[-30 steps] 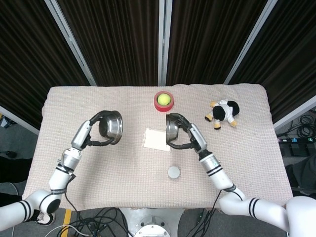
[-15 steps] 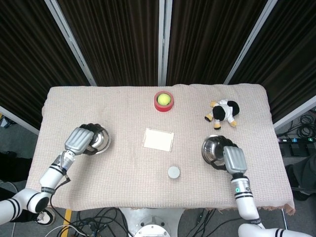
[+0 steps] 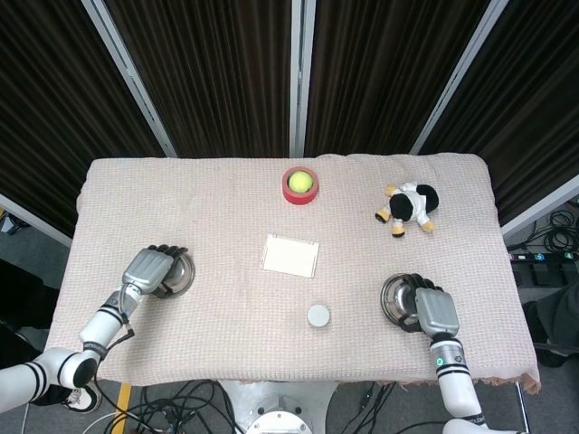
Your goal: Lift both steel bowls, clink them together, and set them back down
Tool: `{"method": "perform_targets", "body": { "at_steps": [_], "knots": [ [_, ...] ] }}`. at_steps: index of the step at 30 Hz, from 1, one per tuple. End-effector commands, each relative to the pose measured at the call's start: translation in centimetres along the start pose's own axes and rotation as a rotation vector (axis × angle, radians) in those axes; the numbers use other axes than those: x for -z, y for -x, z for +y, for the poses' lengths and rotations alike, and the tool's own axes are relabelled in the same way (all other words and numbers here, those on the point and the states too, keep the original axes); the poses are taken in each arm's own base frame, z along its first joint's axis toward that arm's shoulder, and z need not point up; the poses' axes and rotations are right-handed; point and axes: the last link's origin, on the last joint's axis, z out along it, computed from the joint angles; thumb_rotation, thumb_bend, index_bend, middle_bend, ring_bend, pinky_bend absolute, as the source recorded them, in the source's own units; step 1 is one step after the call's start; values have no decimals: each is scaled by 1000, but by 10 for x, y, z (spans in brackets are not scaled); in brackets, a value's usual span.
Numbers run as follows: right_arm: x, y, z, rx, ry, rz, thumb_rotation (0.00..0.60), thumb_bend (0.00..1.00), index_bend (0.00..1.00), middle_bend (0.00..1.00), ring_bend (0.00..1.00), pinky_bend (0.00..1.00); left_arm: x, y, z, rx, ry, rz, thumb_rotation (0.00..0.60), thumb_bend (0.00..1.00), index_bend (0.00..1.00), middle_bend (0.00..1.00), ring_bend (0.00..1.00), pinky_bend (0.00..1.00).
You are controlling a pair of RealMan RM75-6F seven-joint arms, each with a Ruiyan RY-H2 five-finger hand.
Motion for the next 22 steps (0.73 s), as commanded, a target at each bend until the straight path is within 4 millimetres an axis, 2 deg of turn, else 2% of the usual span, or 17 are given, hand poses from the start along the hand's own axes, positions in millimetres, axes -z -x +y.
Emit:
{"method": "perform_targets", "body": {
  "at_steps": [1,4,10,15,18,22],
  "knots": [
    [0,-4,0,5,0,-12,600,0,0,0,0,0,0,-7,0,38,3,53,600,0,0,0,0,101],
    [1,-10,1,-20,3,37,600,0,0,0,0,0,4,-11,-4,51,0,93,600,0,0,0,0,64],
    [4,-19,2,-47,-21,127,600,0,0,0,0,0,22,-14,-10,69,-29,150,600,0,0,0,0,71],
    [10,-35,5,-116,-106,338,600,0,0,0,0,0,53,-19,-12,140,-81,324,600,0,0,0,0,57],
    [8,-41,11,-113,-158,481,600,0,0,0,0,0,73,-11,-17,180,-129,410,600,0,0,0,0,55],
    [-2,-38,19,-68,-149,529,600,0,0,0,0,0,94,11,-23,262,-195,428,600,0,0,0,0,55]
  ]
}}
